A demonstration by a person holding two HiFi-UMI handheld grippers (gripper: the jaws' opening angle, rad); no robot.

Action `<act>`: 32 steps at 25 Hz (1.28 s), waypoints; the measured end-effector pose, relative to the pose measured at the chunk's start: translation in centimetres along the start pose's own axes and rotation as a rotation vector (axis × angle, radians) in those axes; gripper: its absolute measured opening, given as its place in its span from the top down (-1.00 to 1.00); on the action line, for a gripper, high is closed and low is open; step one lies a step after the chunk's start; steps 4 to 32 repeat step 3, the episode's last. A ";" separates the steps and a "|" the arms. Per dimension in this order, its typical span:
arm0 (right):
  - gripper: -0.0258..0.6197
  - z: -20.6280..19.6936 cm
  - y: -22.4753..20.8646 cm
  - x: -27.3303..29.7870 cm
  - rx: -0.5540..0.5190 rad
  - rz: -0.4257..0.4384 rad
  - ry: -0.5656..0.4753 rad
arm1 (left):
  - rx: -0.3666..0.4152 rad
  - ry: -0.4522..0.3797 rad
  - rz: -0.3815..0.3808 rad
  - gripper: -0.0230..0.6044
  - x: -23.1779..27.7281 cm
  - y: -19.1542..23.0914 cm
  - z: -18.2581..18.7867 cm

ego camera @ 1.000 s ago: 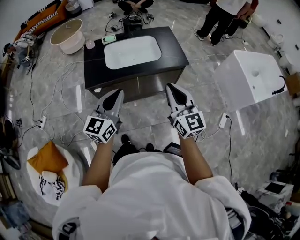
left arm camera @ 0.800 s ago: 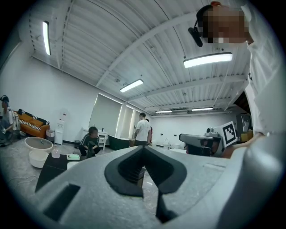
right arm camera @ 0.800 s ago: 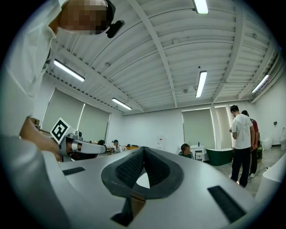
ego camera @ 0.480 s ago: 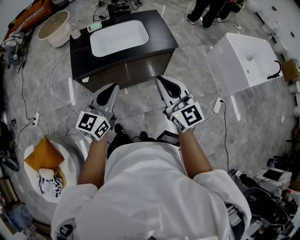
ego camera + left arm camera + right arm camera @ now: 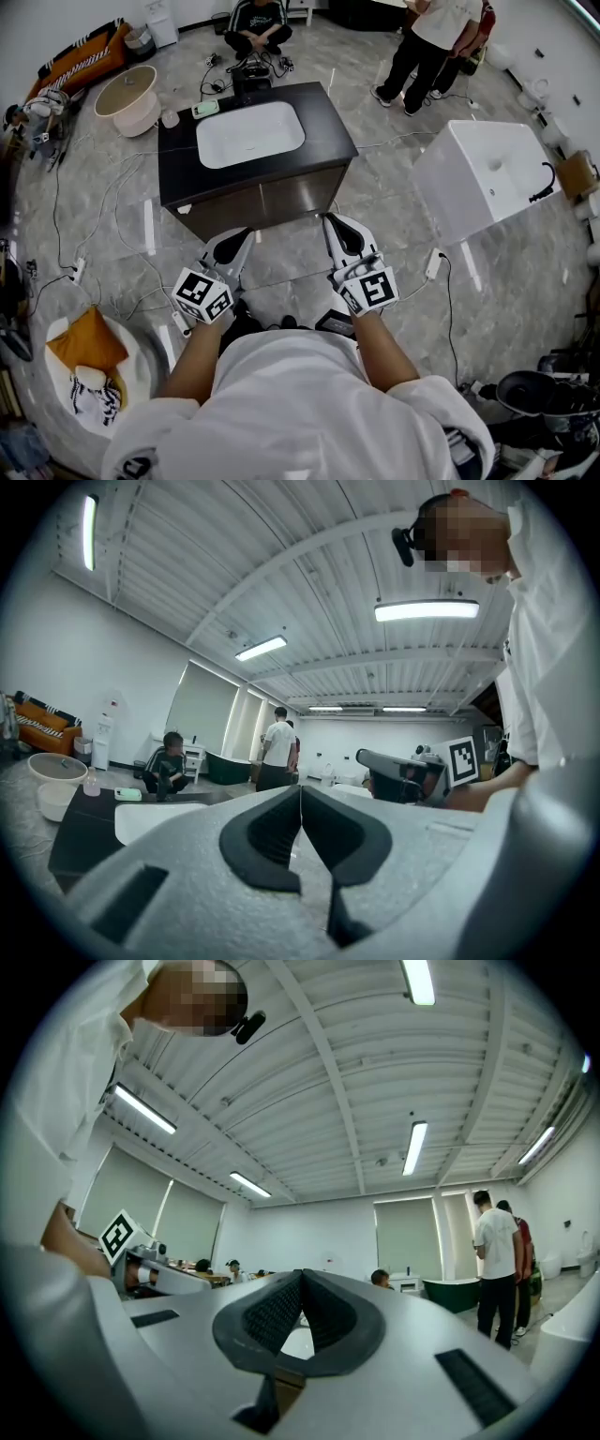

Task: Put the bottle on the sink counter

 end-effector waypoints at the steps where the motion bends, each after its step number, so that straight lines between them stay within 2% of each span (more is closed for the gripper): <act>1: 0.88 0.2 0.0 -0.4 -0.002 -0.029 -0.019 | 0.004 0.007 -0.004 0.87 -0.2 -0.2 -0.1; 3: 0.88 0.6 0.2 -1.2 -0.002 -0.069 -0.049 | 0.012 0.021 -0.012 0.87 -0.6 -0.7 -0.3; 32: 0.88 0.6 0.2 -1.2 -0.002 -0.069 -0.049 | 0.012 0.021 -0.012 0.87 -0.6 -0.7 -0.3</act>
Point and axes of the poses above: the fingertips, and each gripper's own axes: x forward along the fingers, y to its left, z out of its top, the point moved 3 cm from there along -x, backward along the fingers, and after that the axes turned 1 degree about y, right-handed, at the moved point
